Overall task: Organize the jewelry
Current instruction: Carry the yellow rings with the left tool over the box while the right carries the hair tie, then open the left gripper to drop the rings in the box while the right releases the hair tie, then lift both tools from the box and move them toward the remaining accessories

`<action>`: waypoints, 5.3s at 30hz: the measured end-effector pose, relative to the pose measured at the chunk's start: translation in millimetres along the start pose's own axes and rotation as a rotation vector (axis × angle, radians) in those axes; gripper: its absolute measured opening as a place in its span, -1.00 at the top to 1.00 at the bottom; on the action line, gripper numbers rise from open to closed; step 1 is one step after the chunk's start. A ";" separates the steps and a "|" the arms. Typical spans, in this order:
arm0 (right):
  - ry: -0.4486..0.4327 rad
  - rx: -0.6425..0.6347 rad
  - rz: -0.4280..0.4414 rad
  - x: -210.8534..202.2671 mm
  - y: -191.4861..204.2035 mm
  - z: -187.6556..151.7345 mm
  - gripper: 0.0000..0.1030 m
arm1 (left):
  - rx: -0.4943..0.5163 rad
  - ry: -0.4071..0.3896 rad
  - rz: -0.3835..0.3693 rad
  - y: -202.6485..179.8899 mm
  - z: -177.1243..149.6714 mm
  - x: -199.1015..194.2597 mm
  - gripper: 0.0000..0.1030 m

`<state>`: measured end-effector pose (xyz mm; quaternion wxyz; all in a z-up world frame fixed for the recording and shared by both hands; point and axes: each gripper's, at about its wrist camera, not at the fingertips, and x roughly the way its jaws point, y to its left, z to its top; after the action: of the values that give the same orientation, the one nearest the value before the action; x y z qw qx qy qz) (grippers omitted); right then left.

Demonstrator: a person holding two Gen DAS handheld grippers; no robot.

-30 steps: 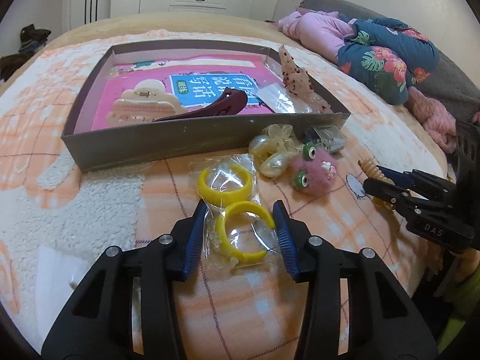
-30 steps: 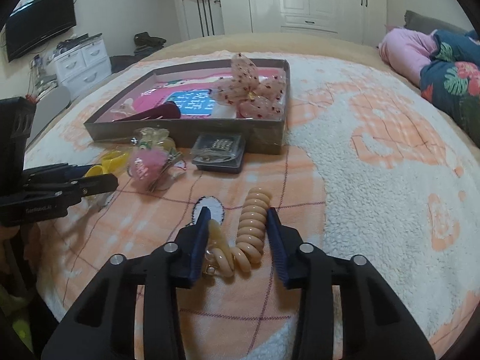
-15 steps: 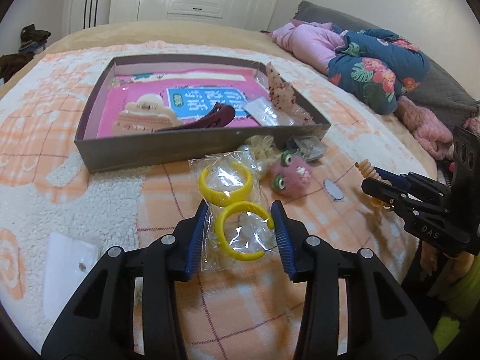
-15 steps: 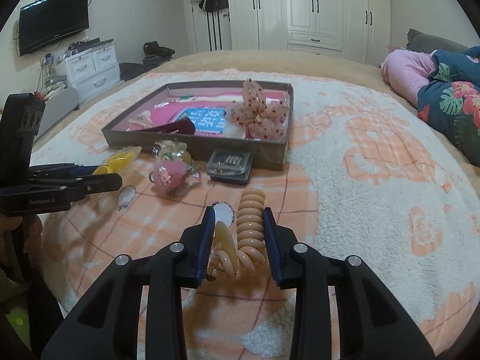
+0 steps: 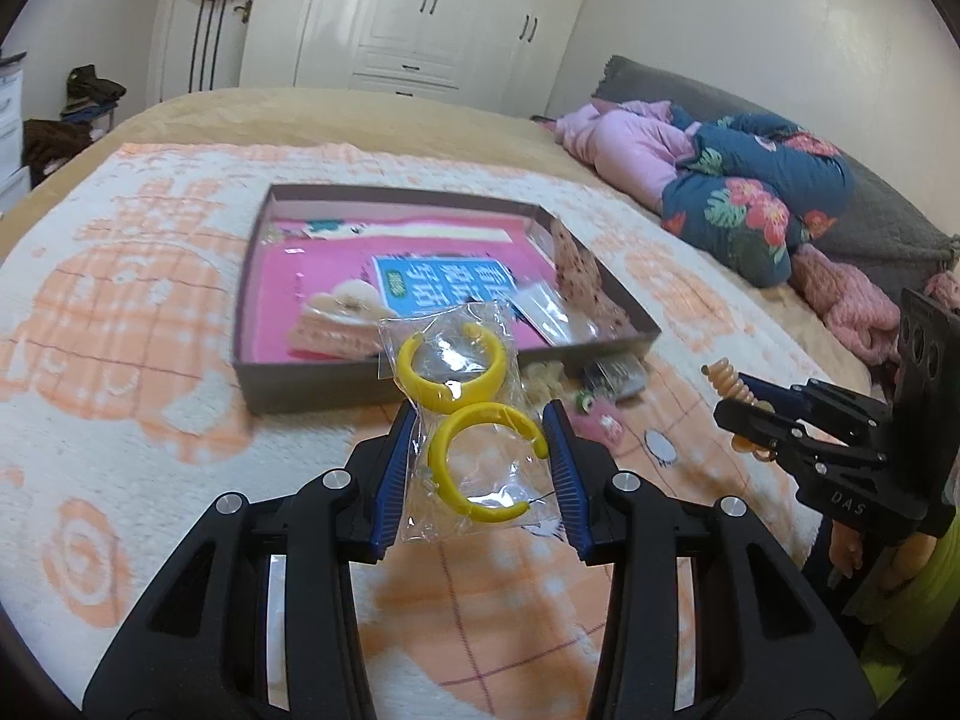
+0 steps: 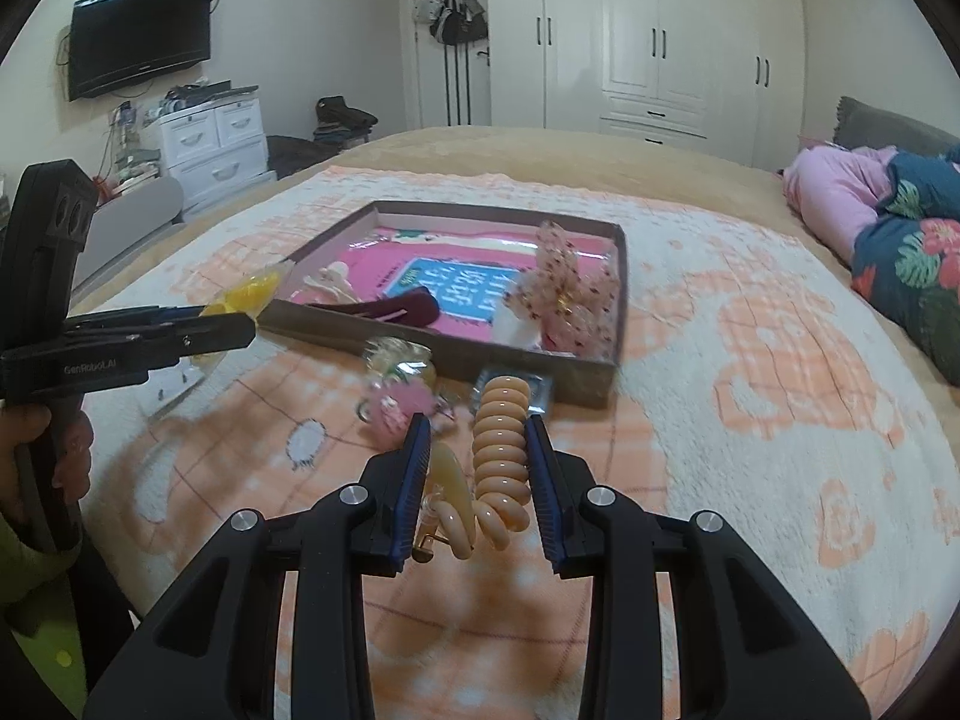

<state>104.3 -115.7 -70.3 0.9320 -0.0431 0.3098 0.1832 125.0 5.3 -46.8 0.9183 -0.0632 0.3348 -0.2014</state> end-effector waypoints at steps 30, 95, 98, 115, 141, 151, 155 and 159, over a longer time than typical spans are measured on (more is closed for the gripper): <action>-0.102 -0.013 -0.011 50.4 -2.7 77.2 0.40 | -0.062 -0.092 0.044 40.5 66.5 9.0 0.35; -0.169 0.116 -0.166 43.8 -67.0 68.6 -0.70 | -0.038 -0.099 0.027 2.2 112.6 39.3 -0.78; -0.195 0.124 -0.170 30.3 -65.5 70.9 -0.72 | -0.046 -0.127 0.032 0.6 113.6 27.6 -0.78; -0.278 0.108 -0.162 -22.3 -45.8 74.0 -0.73 | -0.080 -0.235 0.021 0.3 110.8 -38.1 -0.78; -0.251 0.039 -0.108 -46.9 -12.2 50.0 -0.73 | -0.112 -0.222 0.059 18.7 72.9 -82.7 -0.78; -0.202 0.004 -0.073 -32.6 3.5 36.3 -0.73 | -0.121 -0.141 0.113 33.6 38.3 -79.5 -0.78; -0.182 -0.016 -0.059 -26.6 11.4 31.5 -0.73 | -0.119 -0.131 0.126 36.9 31.4 -79.7 -0.78; -0.169 -0.028 -0.042 -20.9 18.5 28.5 -0.73 | -0.103 -0.136 0.143 35.3 24.5 -80.5 -0.78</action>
<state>98.0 -99.6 -34.4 0.9577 -0.0471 0.2265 0.1710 96.3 70.2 10.6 0.9466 -0.0997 0.2851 -0.1130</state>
